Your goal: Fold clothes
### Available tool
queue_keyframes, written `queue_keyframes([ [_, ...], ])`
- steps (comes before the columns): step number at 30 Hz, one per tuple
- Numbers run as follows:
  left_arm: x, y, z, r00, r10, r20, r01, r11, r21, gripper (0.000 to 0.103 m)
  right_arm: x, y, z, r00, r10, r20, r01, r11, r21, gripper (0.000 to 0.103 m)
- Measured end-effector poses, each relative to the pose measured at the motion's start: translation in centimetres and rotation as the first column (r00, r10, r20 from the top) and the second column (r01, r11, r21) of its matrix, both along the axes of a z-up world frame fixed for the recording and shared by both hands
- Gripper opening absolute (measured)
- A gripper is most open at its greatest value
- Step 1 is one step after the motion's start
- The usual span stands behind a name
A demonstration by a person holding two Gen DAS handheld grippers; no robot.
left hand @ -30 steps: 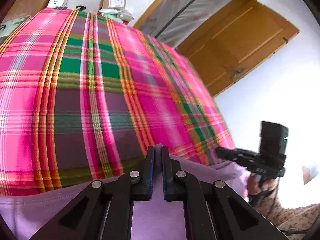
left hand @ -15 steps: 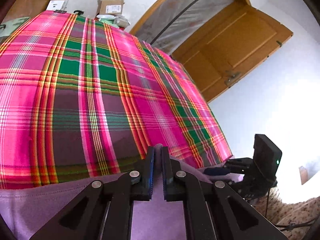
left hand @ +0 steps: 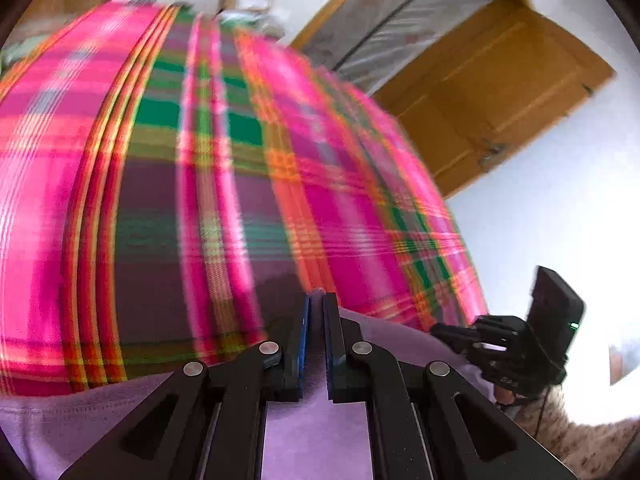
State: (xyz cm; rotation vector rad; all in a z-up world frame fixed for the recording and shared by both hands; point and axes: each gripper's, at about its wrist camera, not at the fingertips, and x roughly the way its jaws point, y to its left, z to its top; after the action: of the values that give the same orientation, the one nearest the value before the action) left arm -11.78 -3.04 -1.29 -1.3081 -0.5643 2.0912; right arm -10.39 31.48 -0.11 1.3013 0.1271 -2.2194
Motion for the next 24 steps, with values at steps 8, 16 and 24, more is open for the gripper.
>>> queue_keyframes([
  [8,-0.2,0.0,-0.4,1.000,0.011,0.021,-0.010,1.000,-0.004,0.007,0.5,3.6,1.1,0.996,-0.090,-0.024,0.089,0.995,-0.036,0.004],
  [16,0.3,-0.7,0.1,1.000,0.008,0.005,-0.008,1.000,0.008,0.008,3.5,8.7,1.8,0.993,-0.119,-0.007,0.119,0.992,0.047,0.025],
  [24,0.6,-1.5,0.6,0.999,0.047,0.002,-0.047,0.999,0.001,0.005,4.4,10.5,1.2,0.992,-0.124,0.010,0.123,0.989,0.081,0.030],
])
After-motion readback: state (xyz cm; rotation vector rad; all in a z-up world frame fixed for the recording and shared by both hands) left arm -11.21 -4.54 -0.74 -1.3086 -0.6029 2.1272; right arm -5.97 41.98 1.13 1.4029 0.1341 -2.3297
